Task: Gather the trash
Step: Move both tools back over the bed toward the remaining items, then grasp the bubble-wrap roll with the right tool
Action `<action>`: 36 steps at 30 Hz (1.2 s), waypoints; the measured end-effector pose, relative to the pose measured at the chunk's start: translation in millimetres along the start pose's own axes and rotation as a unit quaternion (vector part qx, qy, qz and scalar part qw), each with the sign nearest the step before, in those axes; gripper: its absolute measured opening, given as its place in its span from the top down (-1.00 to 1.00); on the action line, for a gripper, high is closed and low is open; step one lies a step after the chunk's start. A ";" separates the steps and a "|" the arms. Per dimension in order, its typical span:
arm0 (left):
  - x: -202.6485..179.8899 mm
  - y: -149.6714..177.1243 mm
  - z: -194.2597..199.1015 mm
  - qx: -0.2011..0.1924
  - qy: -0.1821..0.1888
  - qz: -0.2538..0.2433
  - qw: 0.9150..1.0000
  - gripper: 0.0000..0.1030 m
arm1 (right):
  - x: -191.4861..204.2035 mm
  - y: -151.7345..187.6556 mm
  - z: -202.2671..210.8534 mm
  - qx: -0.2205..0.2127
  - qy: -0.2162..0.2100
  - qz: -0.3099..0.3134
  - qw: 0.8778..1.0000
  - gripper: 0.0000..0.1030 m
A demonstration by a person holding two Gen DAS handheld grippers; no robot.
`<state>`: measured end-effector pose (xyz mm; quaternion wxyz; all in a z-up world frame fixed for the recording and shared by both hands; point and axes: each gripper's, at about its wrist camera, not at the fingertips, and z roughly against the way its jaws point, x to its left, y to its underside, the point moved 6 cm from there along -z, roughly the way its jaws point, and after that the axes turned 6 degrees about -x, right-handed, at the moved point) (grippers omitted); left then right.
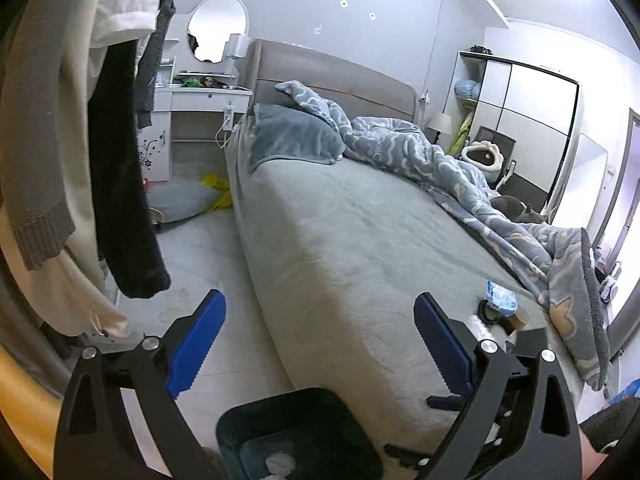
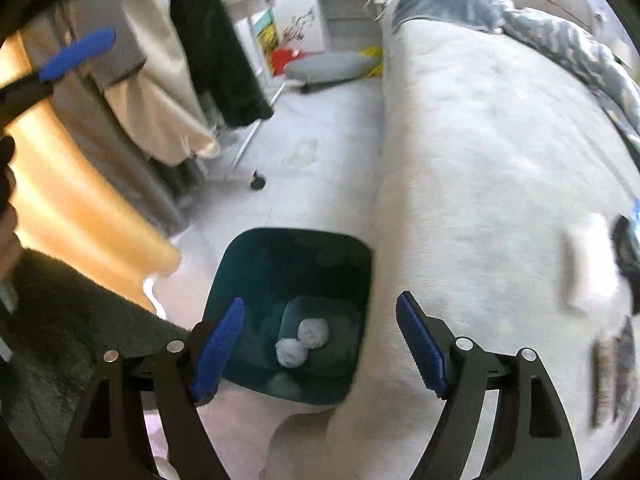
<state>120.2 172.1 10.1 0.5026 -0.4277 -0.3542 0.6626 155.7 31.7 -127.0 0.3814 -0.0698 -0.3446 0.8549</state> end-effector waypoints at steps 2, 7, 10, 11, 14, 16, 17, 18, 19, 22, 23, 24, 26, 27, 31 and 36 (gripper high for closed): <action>-7.3 0.5 -2.6 0.002 0.002 -0.002 1.000 -0.89 | -11.9 -1.3 12.2 -0.010 0.010 -0.004 1.000 -0.55; -31.1 6.0 -13.2 0.012 0.017 -0.002 1.000 -0.91 | -49.5 -1.2 43.7 -0.039 0.040 -0.021 0.998 -0.62; -49.7 11.7 -20.0 0.021 0.029 -0.015 0.999 -0.91 | -67.3 1.2 59.0 -0.055 0.056 -0.030 0.996 -0.63; -53.7 13.2 -21.8 0.023 0.032 -0.018 0.999 -0.91 | -73.0 1.5 63.3 -0.060 0.059 -0.033 0.996 -0.63; -68.8 18.9 -27.8 0.030 0.043 -0.028 0.998 -0.91 | -94.3 4.7 74.4 -0.074 0.073 -0.045 0.994 -0.64; -78.9 22.2 -31.7 0.033 0.048 -0.034 0.998 -0.91 | -111.3 7.5 84.2 -0.080 0.079 -0.059 0.992 -0.64; -86.1 24.7 -34.1 0.035 0.053 -0.039 0.997 -0.91 | -117.1 9.0 87.9 -0.084 0.081 -0.065 0.991 -0.64; -90.8 26.3 -35.9 0.037 0.057 -0.042 0.997 -0.91 | -126.6 10.8 93.2 -0.090 0.086 -0.074 0.990 -0.64; -93.8 27.5 -37.1 0.038 0.059 -0.043 0.997 -0.91 | -131.8 12.1 96.2 -0.093 0.089 -0.079 0.989 -0.64; -110.9 33.7 -42.4 0.044 0.074 -0.052 0.995 -0.91 | -150.9 17.0 107.2 -0.102 0.097 -0.098 0.985 -0.64; -116.7 35.6 -43.6 0.046 0.078 -0.056 0.994 -0.91 | -159.2 19.8 111.1 -0.105 0.102 -0.105 0.984 -0.64; -121.7 37.5 -44.6 0.047 0.081 -0.058 0.994 -0.91 | -163.1 21.6 113.1 -0.106 0.105 -0.110 0.983 -0.64; -133.6 42.1 -47.6 0.050 0.090 -0.067 0.992 -0.91 | -175.3 26.6 117.6 -0.109 0.112 -0.122 0.980 -0.64; -137.1 44.1 -48.7 0.052 0.093 -0.069 0.992 -0.91 | -183.1 30.2 120.3 -0.111 0.116 -0.129 0.979 -0.64; -157.0 53.2 -53.8 0.061 0.107 -0.081 0.989 -0.91 | -203.9 41.8 125.8 -0.112 0.127 -0.148 0.974 -0.64; -182.1 66.6 -60.2 0.077 0.133 -0.095 0.983 -0.91 | -224.8 55.7 126.7 -0.110 0.133 -0.169 0.970 -0.64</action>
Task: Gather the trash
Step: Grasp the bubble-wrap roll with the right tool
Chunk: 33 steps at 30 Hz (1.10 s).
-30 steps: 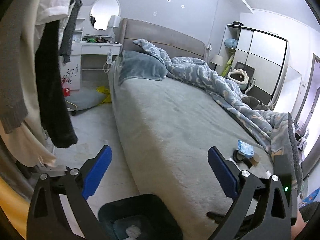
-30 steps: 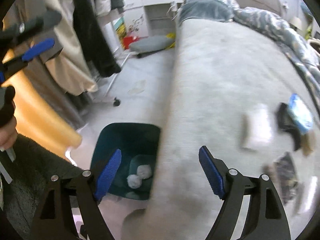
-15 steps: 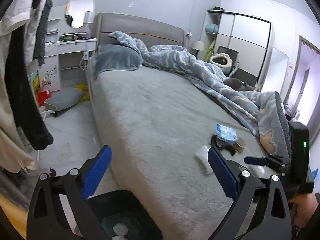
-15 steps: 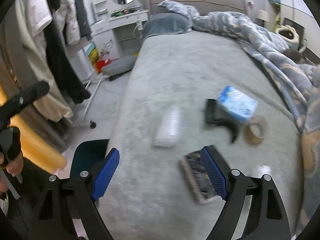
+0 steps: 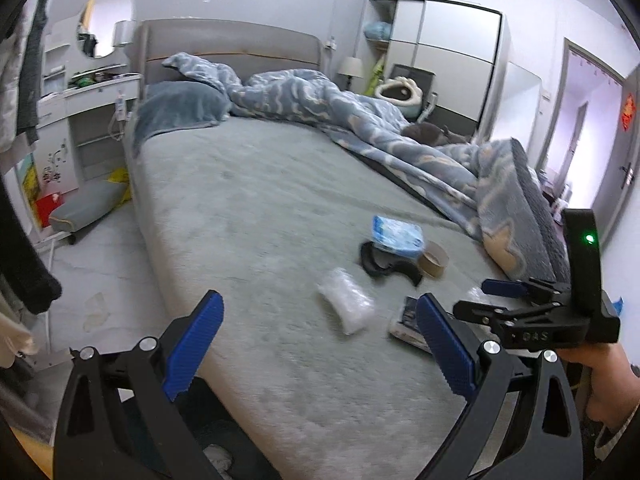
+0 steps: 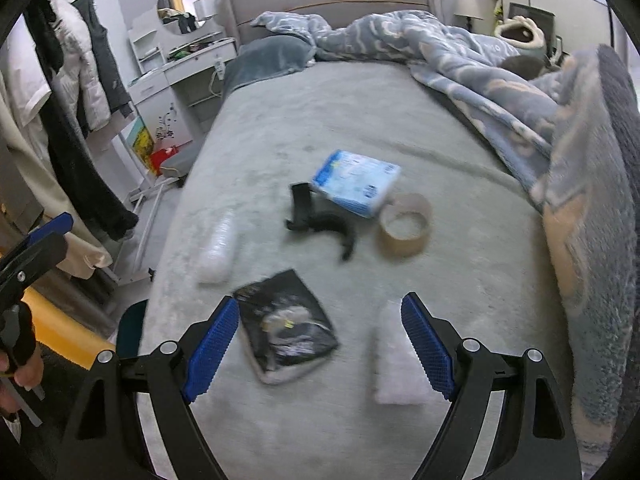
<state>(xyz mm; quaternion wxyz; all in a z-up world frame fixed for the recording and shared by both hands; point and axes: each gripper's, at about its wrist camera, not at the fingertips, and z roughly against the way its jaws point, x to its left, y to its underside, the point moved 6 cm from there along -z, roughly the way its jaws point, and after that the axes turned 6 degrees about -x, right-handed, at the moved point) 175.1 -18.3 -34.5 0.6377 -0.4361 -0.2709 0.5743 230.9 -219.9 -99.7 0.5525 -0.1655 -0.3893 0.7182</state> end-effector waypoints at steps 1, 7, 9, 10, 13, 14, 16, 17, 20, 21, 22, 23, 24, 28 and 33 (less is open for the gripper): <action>-5.9 1.9 -3.3 0.004 0.007 -0.006 1.000 -0.91 | -5.5 1.4 -0.7 0.000 0.000 -0.007 1.000 -0.64; -30.8 13.8 -19.1 0.025 0.035 -0.021 0.999 -0.91 | -29.7 7.7 -4.8 0.003 0.011 -0.032 0.999 -0.64; -41.2 18.4 -25.0 0.033 0.046 -0.032 0.998 -0.91 | -37.3 10.4 -6.5 0.006 0.013 -0.041 0.999 -0.64; -46.2 20.7 -29.1 0.038 0.050 -0.038 0.997 -0.91 | -40.9 11.5 -6.9 0.008 0.014 -0.044 0.999 -0.64; -56.8 27.9 -39.6 0.050 0.058 -0.047 0.996 -0.91 | -48.5 15.0 -7.6 0.013 0.015 -0.050 0.999 -0.64; -59.7 29.6 -41.7 0.052 0.060 -0.050 0.996 -0.91 | -50.2 15.8 -7.4 0.014 0.015 -0.051 0.999 -0.63; -66.8 33.7 -46.9 0.059 0.063 -0.066 0.994 -0.91 | -55.7 17.7 -6.7 0.014 0.019 -0.051 0.998 -0.60; -71.3 35.7 -50.3 0.062 0.064 -0.076 0.993 -0.91 | -58.0 18.7 -6.3 0.016 0.022 -0.051 0.998 -0.47; -81.7 42.6 -60.0 0.073 0.068 -0.099 0.990 -0.91 | -68.8 23.0 -7.0 0.022 0.028 -0.054 0.998 -0.26; -85.1 45.3 -62.7 0.077 0.070 -0.106 0.989 -0.91 | -72.5 24.9 -7.3 0.025 0.030 -0.053 0.998 -0.17; -88.4 49.3 -66.7 0.084 0.073 -0.110 0.988 -0.91 | -74.4 25.1 -8.0 0.026 0.031 -0.052 0.998 -0.13; -90.0 52.1 -68.5 0.088 0.076 -0.110 0.987 -0.91 | -76.3 26.0 -8.1 0.027 0.033 -0.050 0.998 -0.01; -91.1 54.7 -70.5 0.092 0.079 -0.108 0.987 -0.91 | -78.3 26.6 -8.1 0.027 0.037 -0.045 0.998 0.15; -94.9 59.0 -80.9 0.098 0.081 -0.105 0.986 -0.91 | -81.0 27.0 -7.0 0.024 0.042 -0.026 0.999 0.37; -96.6 58.1 -88.2 0.099 0.081 -0.098 0.987 -0.91 | -80.3 20.7 5.1 0.004 0.031 -0.021 0.999 0.38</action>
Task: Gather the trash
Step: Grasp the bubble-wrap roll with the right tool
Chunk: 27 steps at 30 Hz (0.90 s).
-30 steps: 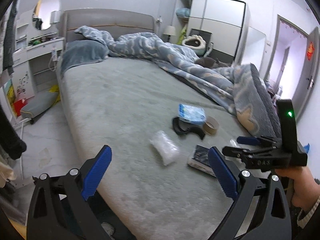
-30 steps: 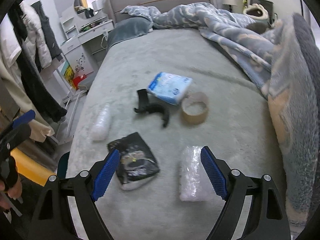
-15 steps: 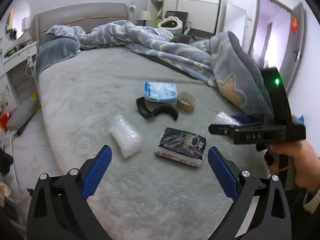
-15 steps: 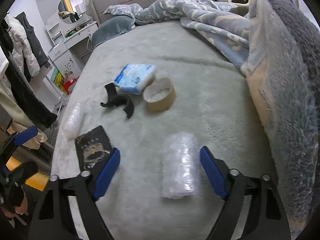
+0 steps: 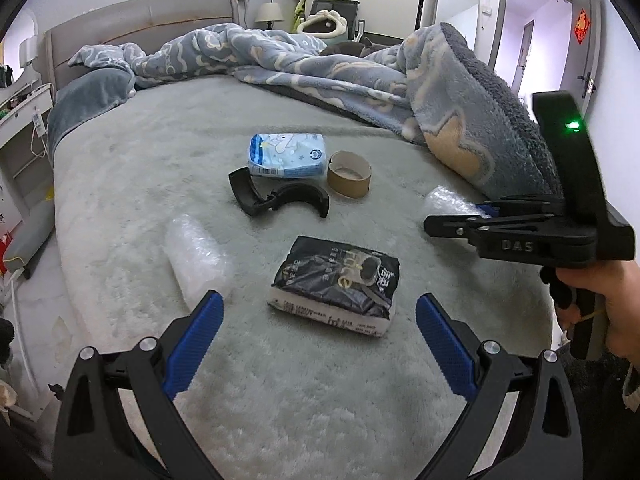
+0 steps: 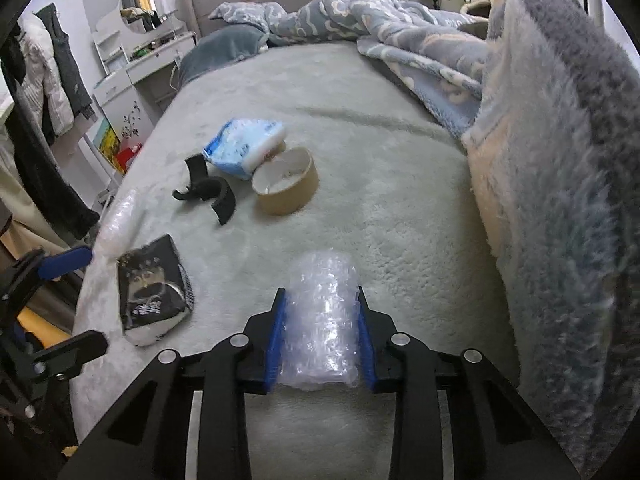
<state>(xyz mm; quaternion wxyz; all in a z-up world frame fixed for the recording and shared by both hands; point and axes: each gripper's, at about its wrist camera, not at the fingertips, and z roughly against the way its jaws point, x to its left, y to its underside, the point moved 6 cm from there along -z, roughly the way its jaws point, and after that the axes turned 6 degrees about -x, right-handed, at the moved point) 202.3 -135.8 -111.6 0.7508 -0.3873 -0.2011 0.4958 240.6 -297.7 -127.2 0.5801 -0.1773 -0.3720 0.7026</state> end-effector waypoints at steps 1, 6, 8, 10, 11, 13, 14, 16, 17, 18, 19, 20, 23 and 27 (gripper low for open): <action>0.4 -1.3 -1.6 -0.001 0.001 0.001 1.000 -0.91 | -0.4 -1.3 3.6 -0.005 -0.002 -0.002 1.000 0.38; 0.4 -5.7 -14.0 0.005 0.003 0.003 1.000 -0.91 | -3.4 -9.8 17.5 -0.025 -0.025 -0.017 0.999 0.38; -0.2 -5.3 -18.6 0.010 0.005 0.004 1.000 -0.91 | -2.0 -10.4 17.0 -0.024 -0.029 -0.017 0.999 0.38; -1.7 -4.3 -24.0 0.018 0.007 0.000 1.000 -0.91 | -2.2 -9.7 17.8 -0.024 -0.032 -0.017 0.999 0.38; -2.4 -3.6 -27.1 0.022 0.007 -0.003 1.000 -0.91 | -2.6 -10.1 18.1 -0.024 -0.035 -0.017 0.999 0.38; -3.8 -2.5 -32.1 0.027 0.008 -0.007 1.000 -0.91 | -2.3 -9.8 19.6 -0.026 -0.037 -0.019 0.999 0.38; -4.4 -2.1 -34.9 0.029 0.008 -0.010 0.999 -0.91 | -2.6 -10.1 20.3 -0.026 -0.039 -0.021 0.999 0.38; -4.0 -1.4 -40.4 0.034 0.004 -0.016 0.999 -0.91 | -3.3 -10.1 21.3 -0.027 -0.042 -0.022 0.999 0.38; -2.8 -0.7 -44.5 0.039 -0.003 -0.022 0.999 -0.91 | -3.5 -10.0 21.4 -0.026 -0.043 -0.021 0.999 0.38; -2.3 -0.5 -46.4 0.040 -0.006 -0.024 0.999 -0.91 | -3.0 -9.8 21.2 -0.025 -0.044 -0.019 0.999 0.38; -2.1 -0.2 -47.8 0.041 -0.005 -0.025 0.999 -0.91 | -2.7 -9.6 21.2 -0.025 -0.044 -0.018 0.999 0.38; -1.6 -0.2 -49.4 0.043 -0.004 -0.023 0.999 -0.91 | -2.5 -9.7 21.2 -0.024 -0.045 -0.017 0.999 0.38; -1.8 -1.2 -51.8 0.043 -0.006 -0.026 0.999 -0.91 | -2.2 -10.7 21.6 -0.025 -0.046 -0.019 0.998 0.38; -5.2 -3.4 -53.3 0.040 0.004 -0.023 0.999 -0.81 | -1.1 -11.3 21.1 -0.024 -0.046 -0.018 0.998 0.38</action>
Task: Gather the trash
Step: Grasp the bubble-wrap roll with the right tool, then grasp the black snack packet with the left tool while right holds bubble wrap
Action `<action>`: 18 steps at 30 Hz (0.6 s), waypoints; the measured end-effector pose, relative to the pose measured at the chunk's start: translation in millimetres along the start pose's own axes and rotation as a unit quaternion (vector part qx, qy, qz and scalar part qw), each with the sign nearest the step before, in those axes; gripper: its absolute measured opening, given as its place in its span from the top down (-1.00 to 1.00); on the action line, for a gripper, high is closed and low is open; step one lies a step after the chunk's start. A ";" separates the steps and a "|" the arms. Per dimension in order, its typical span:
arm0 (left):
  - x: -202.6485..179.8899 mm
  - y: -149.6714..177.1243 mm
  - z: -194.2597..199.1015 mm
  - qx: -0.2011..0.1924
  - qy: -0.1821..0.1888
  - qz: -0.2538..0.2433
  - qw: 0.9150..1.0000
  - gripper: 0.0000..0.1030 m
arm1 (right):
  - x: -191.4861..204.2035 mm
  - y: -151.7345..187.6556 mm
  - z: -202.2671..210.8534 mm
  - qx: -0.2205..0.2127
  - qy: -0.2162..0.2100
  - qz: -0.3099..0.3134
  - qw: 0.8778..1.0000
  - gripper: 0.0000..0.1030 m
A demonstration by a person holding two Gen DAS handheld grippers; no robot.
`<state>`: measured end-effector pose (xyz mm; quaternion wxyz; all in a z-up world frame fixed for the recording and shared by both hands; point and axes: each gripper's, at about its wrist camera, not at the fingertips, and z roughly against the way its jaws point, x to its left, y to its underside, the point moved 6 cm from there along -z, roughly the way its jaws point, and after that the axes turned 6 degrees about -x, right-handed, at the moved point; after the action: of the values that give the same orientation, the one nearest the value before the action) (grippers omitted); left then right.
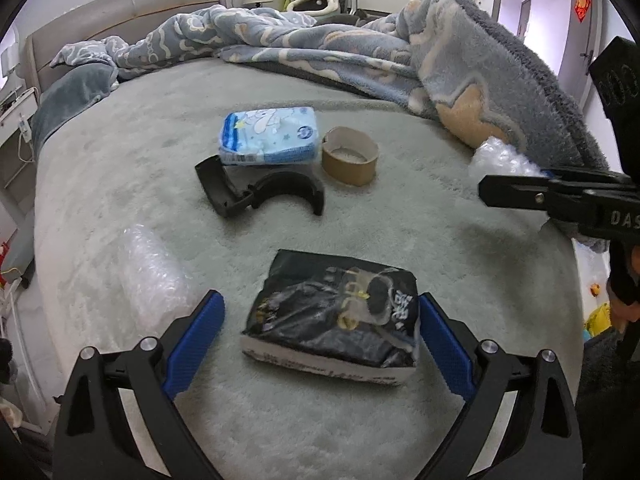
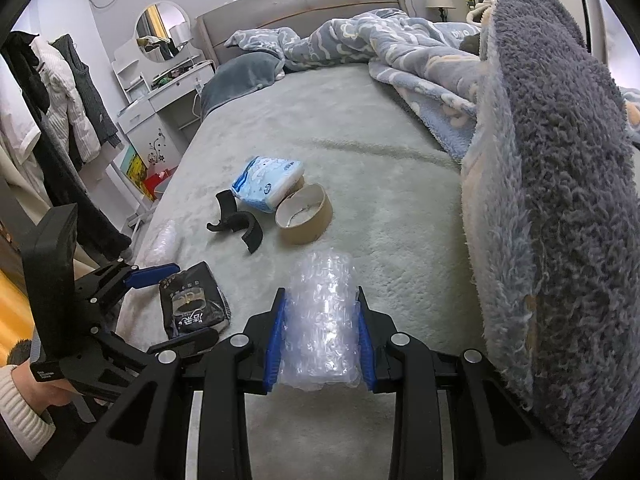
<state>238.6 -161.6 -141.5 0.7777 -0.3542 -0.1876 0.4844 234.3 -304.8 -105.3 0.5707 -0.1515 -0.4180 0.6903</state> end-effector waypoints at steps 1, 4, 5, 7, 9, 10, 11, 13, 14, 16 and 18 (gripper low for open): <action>-1.2 0.0 0.4 0.001 0.006 0.001 1.000 -0.59 | 1.0 -0.3 -0.3 0.000 0.000 0.000 1.000 0.38; -3.3 0.6 2.8 0.003 0.009 -0.001 1.000 -0.49 | 7.8 -4.6 0.3 -0.001 -0.003 0.005 1.000 0.38; -2.1 0.8 4.2 0.005 0.010 0.003 1.000 -0.48 | 12.2 -7.3 1.0 -0.003 -0.003 0.010 1.000 0.38; -0.1 0.4 7.7 0.005 0.011 0.013 1.000 -0.47 | 19.1 -11.1 1.5 -0.006 -0.006 0.013 1.000 0.38; 6.1 -2.1 15.6 -0.001 0.013 0.033 0.999 -0.47 | 28.7 -15.4 0.9 -0.008 -0.009 0.019 1.000 0.38; 9.0 -3.8 19.9 -0.006 0.013 0.043 0.999 -0.47 | 32.1 -16.7 0.0 -0.008 -0.011 0.021 1.000 0.38; 12.8 -5.4 25.5 -0.011 0.014 0.053 0.998 -0.47 | 37.3 -17.3 -0.7 -0.008 -0.013 0.024 1.000 0.38; 19.5 -7.4 36.6 -0.022 0.009 0.067 0.997 -0.47 | 47.3 -17.9 -4.7 -0.005 -0.016 0.031 0.999 0.38; 25.1 -8.5 45.0 -0.030 0.004 0.076 0.997 -0.47 | 53.1 -18.1 -7.0 -0.003 -0.019 0.034 0.999 0.38; 32.3 -9.6 55.7 -0.039 -0.004 0.086 0.996 -0.47 | 61.5 -18.6 -8.0 -0.001 -0.025 0.035 0.999 0.38; 39.6 -10.7 70.3 -0.052 -0.015 0.091 0.994 -0.46 | 73.3 -20.6 -9.4 -0.001 -0.031 0.041 0.999 0.38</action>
<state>218.9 -103.5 -88.0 0.7080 -0.4026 -0.1909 0.5479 232.2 -234.0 -75.9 0.5282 -0.1473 -0.4296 0.7175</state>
